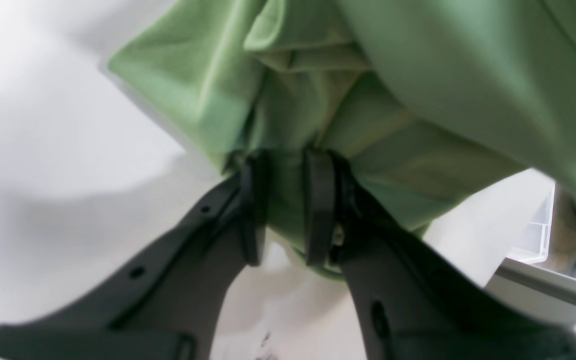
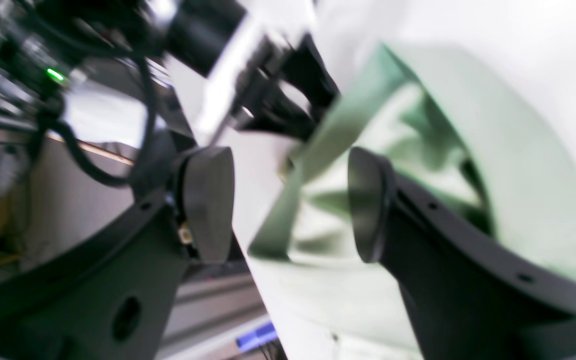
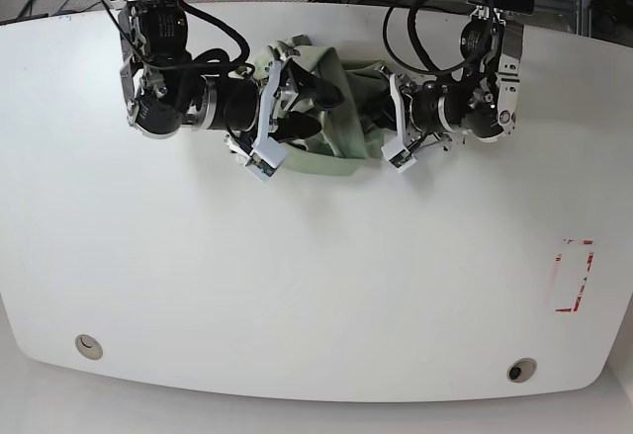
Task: Layout the t-shirt on the table in an organized manner, then fold the t-shirt properly
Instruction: 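Fold the bundle in half with the right gripper onto the left gripper's end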
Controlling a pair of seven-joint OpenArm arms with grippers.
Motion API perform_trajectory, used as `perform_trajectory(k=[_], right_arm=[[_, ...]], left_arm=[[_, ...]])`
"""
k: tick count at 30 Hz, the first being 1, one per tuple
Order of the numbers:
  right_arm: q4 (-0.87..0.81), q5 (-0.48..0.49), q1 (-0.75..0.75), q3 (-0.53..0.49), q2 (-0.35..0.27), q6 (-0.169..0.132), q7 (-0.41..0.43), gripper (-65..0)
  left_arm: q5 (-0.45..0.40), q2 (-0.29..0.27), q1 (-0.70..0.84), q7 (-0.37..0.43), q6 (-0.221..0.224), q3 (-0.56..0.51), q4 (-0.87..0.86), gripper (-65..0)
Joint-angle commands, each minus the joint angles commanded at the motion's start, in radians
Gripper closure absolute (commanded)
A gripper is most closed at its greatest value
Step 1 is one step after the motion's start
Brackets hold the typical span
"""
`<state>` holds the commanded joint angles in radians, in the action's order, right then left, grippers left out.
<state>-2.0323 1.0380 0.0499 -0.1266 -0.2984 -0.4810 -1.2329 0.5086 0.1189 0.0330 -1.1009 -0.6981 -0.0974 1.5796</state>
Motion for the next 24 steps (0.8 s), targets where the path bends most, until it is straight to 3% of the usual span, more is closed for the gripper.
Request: perform_trajectory(k=[4,11,17,24], right_arm=[[-0.002,0.02,0.0,-0.006,0.0,-0.026,0.003,-34.2],[0.0,0.124,-0.028,-0.095,-0.005,-0.032,0.003,-34.2],[0.0,0.121,-0.063,-0.17,-0.006,-0.034,0.003,-34.2],[0.0,0.02,-0.038,-0.061,0.002,0.009,0.11,-32.2]], left_arm=[[0.002,0.0,0.002,0.0,0.0,0.0,0.0,-10.6],[0.0,0.014,0.002,0.0,0.0,0.0,0.0,-10.6],[0.003,0.029,-0.002,0.0,0.0,0.0,0.0,-10.6],[0.003,0.029,-0.002,0.0,0.0,0.0,0.0,-10.6]])
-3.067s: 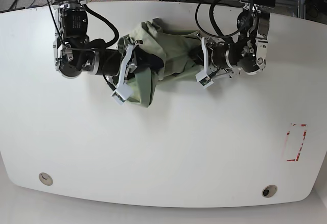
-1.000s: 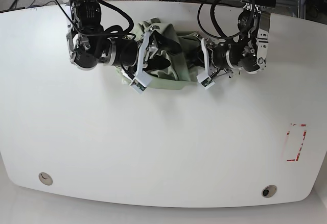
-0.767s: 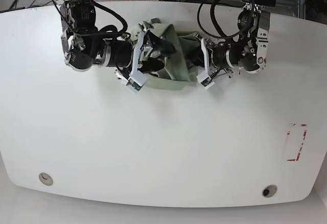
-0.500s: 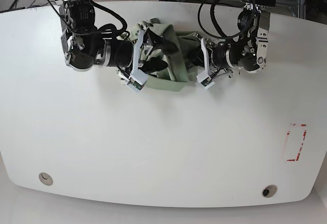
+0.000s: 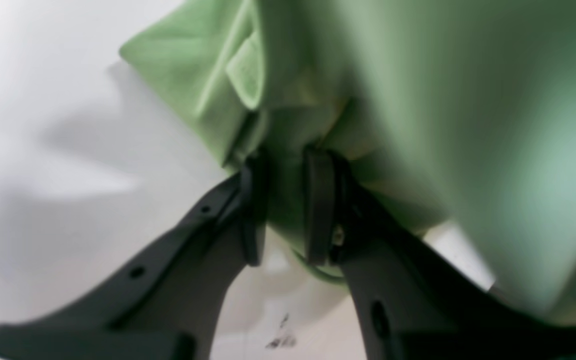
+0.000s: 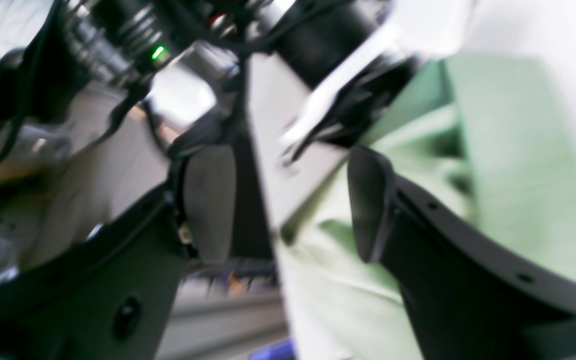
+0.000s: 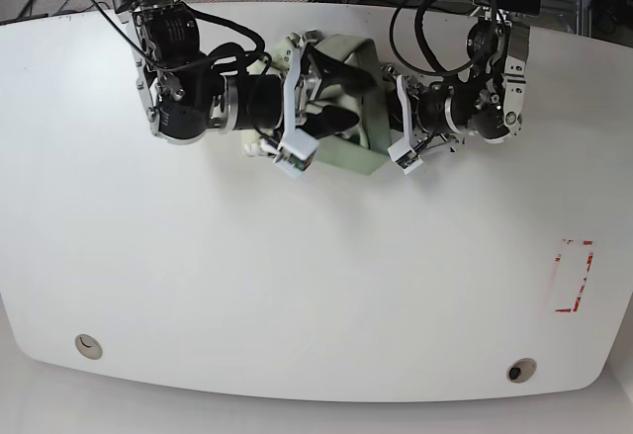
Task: Layout the t-shirt on the table in an organized manner, then fold the t-shirt properly
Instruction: 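Fold the bundle in half with the right gripper onto the left gripper's end, then release the shirt with the left gripper and move it away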
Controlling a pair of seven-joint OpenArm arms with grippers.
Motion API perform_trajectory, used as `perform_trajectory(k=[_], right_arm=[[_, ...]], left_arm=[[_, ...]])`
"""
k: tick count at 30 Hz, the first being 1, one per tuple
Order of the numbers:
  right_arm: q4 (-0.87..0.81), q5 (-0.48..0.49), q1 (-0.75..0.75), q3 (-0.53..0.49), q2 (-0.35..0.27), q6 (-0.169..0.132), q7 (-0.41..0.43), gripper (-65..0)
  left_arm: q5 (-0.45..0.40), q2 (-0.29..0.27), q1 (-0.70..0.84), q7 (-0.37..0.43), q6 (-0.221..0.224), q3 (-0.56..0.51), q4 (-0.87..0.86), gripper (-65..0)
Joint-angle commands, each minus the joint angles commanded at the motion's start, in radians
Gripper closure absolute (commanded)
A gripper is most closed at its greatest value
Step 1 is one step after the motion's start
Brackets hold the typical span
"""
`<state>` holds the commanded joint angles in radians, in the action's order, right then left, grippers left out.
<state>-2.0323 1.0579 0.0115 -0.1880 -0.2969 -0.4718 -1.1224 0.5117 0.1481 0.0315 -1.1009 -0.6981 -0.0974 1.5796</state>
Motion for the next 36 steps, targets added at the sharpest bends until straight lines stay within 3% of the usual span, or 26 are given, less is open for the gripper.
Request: perform_trajectory(k=[5,13,16,25,36], right_arm=[[0.002,0.017,-0.023,-0.026,-0.006,-0.005,0.018,-25.0],[0.002,0.1,-0.08,-0.226,-0.043,-0.005,-0.035,-24.6],[0.0,0.107,-0.08,-0.245,-0.043,-0.005,-0.035,-24.6],[0.005,0.092,-0.048,-0.094,-0.037,0.002,-0.003,-24.6],[0.005,-0.161,0.011,-0.025,-0.054,0.003,0.0,-24.4]], left_arm=[[0.0,0.002,0.003,0.0,0.0,0.0,0.0,-10.6],[0.0,0.002,0.0,0.0,0.0,0.0,0.0,-10.6],[0.0,0.002,-0.002,0.0,0.0,0.0,0.0,-10.6],[0.0,0.002,-0.002,0.0,0.0,0.0,0.0,-10.6],[0.002,0.002,-0.002,0.0,0.0,0.0,0.009,-10.6]])
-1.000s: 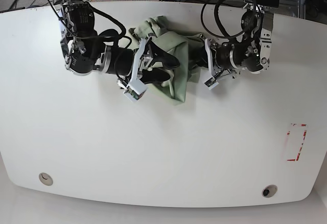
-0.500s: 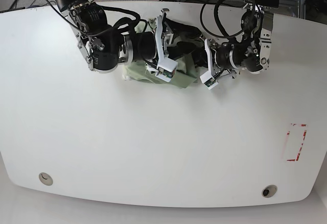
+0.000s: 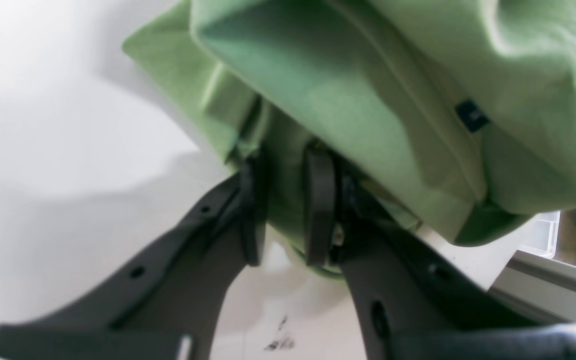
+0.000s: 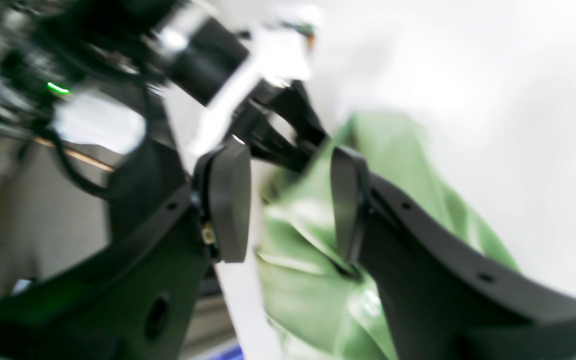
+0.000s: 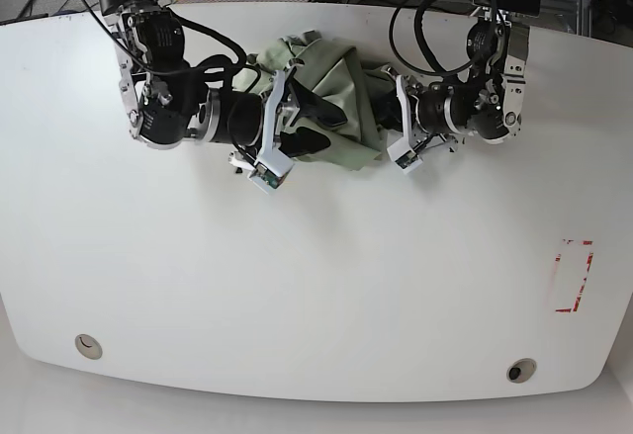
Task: Layout the t-shirt on the table in an organized manner, then fold the t-shirt properly
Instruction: 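Release the shirt with the left gripper and move it away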
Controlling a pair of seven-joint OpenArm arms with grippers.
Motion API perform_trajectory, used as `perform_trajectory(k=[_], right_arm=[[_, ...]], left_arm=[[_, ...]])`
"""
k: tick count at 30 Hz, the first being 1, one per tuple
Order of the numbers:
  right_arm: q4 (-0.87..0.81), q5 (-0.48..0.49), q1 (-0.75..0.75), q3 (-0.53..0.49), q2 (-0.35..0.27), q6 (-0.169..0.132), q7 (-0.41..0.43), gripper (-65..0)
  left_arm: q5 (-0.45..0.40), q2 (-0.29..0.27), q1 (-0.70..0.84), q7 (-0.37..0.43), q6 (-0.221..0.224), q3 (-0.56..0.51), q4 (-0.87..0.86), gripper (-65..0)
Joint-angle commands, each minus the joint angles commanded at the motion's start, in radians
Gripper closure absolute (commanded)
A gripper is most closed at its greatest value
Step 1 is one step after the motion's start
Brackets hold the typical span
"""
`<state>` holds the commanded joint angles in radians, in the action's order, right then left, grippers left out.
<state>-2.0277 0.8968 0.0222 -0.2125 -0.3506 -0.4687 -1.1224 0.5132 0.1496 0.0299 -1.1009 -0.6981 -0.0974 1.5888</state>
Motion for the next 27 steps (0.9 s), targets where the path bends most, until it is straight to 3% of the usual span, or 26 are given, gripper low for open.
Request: perform_trajectory(k=[10,13,17,22,27], right_arm=[[0.002,-0.149,0.091,0.04,0.003,-0.006,0.006,-24.4],[0.003,-0.193,0.117,0.038,0.005,-0.008,0.041,-24.6],[0.028,-0.238,0.138,-0.018,0.005,-0.015,0.097,-24.6],[0.094,-0.288,0.138,-0.118,0.008,-0.064,0.184,-24.3],[0.135,-0.311,0.133,-0.175,0.02,-0.078,0.216,-24.3]], left_arm=[[0.0,-0.002,-0.002,-0.002,0.0,0.0,0.011,-10.6],[0.0,-0.002,-0.002,-0.002,0.0,0.0,0.006,-10.6],[0.0,-0.002,-0.002,0.0,0.0,0.0,0.006,-10.6],[0.0,-0.002,-0.002,0.0,0.0,0.0,0.006,-10.6],[0.0,-0.005,0.0,0.0,0.0,0.0,0.006,-10.6]])
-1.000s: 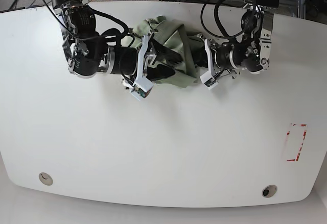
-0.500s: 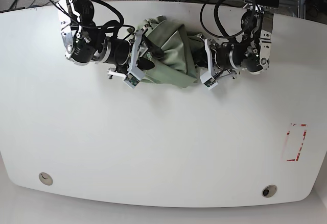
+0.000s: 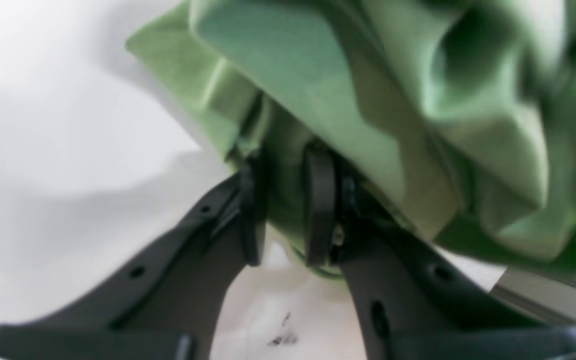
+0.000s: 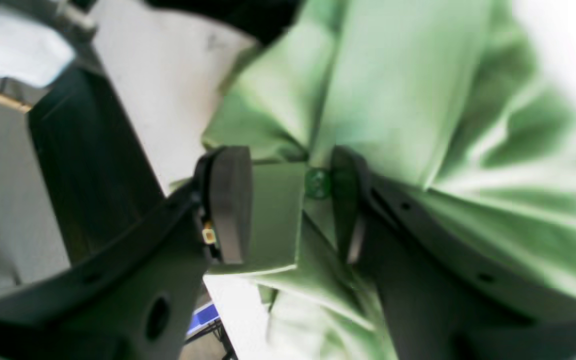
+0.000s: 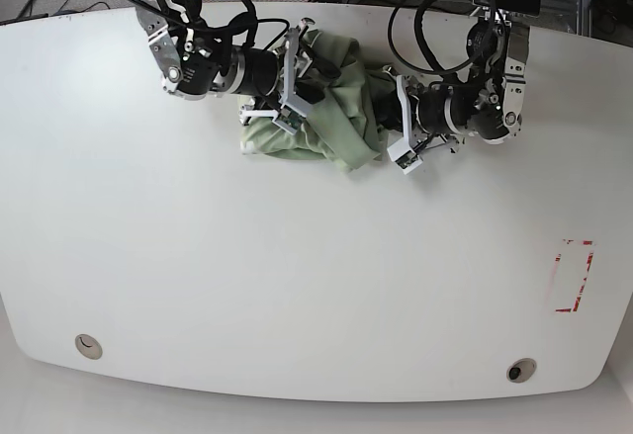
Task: Layout the t-shirt on the table in an organized manner, then fold the t-shirt properly
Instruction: 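Release the shirt with the left gripper and move it away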
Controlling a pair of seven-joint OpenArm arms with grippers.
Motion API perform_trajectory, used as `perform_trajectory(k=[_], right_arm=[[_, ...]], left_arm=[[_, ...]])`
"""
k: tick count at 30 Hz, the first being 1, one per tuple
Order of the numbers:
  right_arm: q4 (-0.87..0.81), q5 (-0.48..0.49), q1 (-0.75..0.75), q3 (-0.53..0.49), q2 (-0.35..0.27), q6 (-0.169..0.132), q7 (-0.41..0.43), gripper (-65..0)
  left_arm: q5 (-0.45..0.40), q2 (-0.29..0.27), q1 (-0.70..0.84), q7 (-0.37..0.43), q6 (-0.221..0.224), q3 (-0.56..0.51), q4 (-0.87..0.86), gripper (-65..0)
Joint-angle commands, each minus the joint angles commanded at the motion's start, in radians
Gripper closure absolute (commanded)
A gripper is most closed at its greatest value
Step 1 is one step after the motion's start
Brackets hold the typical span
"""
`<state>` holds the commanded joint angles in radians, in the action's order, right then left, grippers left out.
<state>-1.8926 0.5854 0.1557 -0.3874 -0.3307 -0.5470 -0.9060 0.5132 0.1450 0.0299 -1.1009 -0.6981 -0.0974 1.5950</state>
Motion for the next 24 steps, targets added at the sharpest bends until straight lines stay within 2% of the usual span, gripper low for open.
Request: perform_trajectory(k=[13,20,22,24], right_arm=[[-0.018,0.003,-0.04,-0.023,0.066,0.003,0.0,-24.1],[-0.057,0.003,-0.043,-0.02,0.066,0.005,0.0,-24.1],[-0.071,0.003,-0.044,-0.018,0.057,0.005,-0.005,-24.1],[-0.072,0.003,-0.049,-0.018,0.052,0.005,-0.005,-24.1]], left_arm=[[0.0,-0.002,0.006,0.0,0.0,-0.003,0.006,-10.6],[0.011,0.011,0.006,-0.006,0.0,0.008,0.077,-10.6],[0.028,0.04,0.006,-0.015,0.0,0.04,0.121,-10.7],[0.041,0.046,0.0,-0.038,0.0,0.066,0.141,-10.7]])
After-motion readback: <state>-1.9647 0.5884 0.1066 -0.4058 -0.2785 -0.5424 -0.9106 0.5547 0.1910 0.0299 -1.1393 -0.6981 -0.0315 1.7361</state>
